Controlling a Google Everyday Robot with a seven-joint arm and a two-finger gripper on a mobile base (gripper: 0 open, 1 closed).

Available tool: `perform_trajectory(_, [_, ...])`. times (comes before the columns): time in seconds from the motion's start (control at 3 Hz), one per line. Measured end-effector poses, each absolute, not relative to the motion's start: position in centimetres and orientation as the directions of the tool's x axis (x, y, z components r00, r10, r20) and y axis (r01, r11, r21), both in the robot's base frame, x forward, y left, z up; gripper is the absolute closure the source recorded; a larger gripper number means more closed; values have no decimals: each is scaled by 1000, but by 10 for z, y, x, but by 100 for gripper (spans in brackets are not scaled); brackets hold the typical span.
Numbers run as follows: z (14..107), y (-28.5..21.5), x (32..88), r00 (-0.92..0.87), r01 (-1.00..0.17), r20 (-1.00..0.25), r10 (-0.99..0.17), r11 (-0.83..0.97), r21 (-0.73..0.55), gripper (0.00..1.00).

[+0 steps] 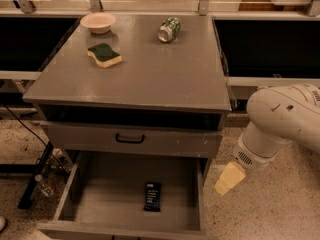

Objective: Pick rxbar blueberry from middle drawer and place on counter

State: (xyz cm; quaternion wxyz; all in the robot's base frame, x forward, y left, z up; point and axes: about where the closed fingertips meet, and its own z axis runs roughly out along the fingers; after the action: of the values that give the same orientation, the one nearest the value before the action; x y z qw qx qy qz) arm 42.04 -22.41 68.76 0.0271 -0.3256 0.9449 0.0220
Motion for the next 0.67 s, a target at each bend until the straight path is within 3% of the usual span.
perform_trajectory(0.67, [677, -219, 410, -705, -709, -62, -706, 704, 46, 0])
